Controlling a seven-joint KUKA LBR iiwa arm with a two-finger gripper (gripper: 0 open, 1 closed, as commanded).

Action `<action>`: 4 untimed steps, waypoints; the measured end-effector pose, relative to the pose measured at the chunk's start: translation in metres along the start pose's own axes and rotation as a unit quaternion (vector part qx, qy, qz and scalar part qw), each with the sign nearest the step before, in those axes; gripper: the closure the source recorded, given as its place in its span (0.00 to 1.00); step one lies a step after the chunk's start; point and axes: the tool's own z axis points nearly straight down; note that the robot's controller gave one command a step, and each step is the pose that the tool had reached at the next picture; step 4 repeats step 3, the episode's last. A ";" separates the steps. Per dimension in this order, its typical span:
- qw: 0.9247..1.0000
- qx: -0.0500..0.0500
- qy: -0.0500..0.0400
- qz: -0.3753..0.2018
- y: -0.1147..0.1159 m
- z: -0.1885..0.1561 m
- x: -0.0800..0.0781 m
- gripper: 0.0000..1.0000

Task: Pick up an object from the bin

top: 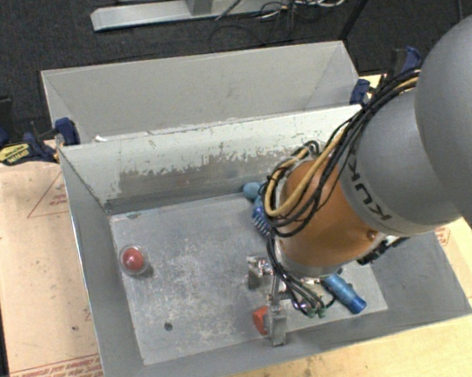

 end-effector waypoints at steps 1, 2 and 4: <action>0.961 0.000 -0.002 -0.277 -0.010 -0.003 -0.007 0.00; 0.961 0.000 -0.002 -0.277 -0.010 -0.003 -0.007 1.00; 0.962 0.000 -0.002 -0.274 0.009 -0.142 -0.007 1.00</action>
Offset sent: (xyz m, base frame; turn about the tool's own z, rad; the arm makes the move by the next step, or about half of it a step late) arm 0.0031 -0.0119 0.0005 -0.5640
